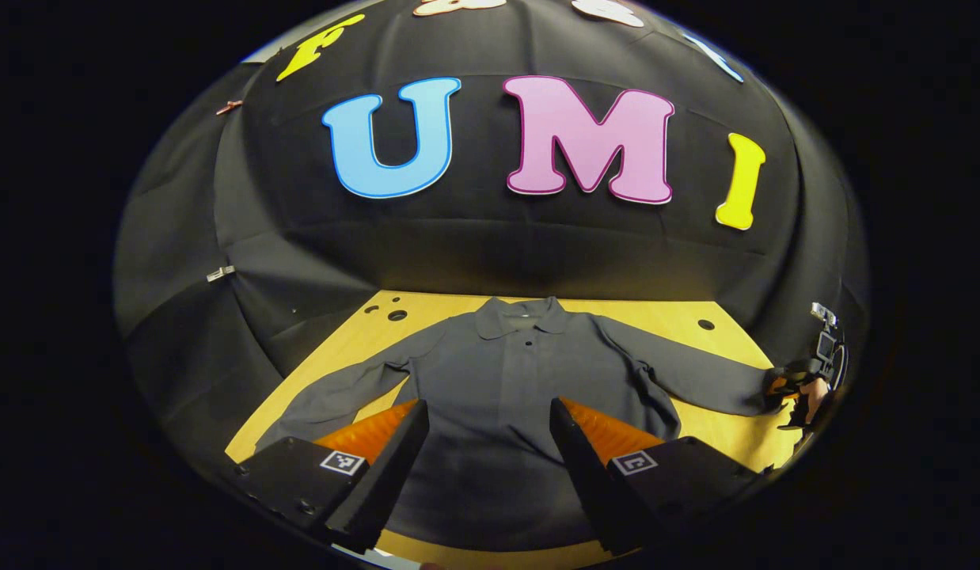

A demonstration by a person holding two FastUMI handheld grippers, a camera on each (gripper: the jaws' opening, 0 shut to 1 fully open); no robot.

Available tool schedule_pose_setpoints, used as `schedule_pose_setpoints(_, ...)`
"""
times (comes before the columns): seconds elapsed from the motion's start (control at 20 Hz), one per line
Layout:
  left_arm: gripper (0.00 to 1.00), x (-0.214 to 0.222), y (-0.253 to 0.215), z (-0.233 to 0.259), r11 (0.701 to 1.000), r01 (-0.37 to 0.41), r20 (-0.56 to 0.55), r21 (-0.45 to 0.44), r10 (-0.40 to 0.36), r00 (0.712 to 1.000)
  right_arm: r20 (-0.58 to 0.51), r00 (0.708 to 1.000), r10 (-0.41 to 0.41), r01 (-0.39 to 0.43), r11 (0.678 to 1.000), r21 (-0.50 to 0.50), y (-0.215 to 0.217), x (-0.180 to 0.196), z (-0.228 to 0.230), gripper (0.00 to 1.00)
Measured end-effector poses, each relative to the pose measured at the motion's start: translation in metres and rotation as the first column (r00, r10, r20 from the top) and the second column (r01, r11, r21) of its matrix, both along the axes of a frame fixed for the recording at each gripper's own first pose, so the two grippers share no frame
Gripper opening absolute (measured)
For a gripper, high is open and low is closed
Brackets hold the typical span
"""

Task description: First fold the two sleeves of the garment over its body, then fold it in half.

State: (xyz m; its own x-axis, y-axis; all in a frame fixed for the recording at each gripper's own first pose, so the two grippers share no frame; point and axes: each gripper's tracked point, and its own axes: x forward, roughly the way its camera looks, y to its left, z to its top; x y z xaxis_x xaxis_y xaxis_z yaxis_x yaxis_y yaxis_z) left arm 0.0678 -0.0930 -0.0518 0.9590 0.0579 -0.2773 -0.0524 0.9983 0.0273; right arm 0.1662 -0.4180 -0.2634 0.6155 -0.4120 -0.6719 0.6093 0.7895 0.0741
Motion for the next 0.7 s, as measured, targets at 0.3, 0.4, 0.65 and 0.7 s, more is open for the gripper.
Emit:
schedule_pose_setpoints(0.3,0.97,-0.003,0.017,-0.001,0.999,-0.025,-0.016,-0.027,0.025,1.000,-0.004,0.999,0.043,-0.043,0.998,0.036,0.007,0.005,0.003,0.05)
schedule_pose_setpoints(0.4,0.97,-0.005,0.028,-0.001,0.999,-0.038,-0.014,-0.029,0.038,0.999,-0.006,0.998,0.063,-0.063,0.998,-0.009,0.008,0.003,0.020,0.06)
schedule_pose_setpoints(0.65,0.97,-0.008,0.063,-0.007,0.996,-0.075,-0.023,-0.057,0.074,0.997,0.033,0.995,0.100,-0.096,0.991,-0.089,0.032,0.009,0.071,0.05)
schedule_pose_setpoints(0.7,0.97,-0.008,0.071,-0.008,0.994,-0.085,-0.024,-0.067,0.083,0.996,0.045,0.993,0.109,-0.104,0.990,-0.096,0.037,0.010,0.084,0.05)
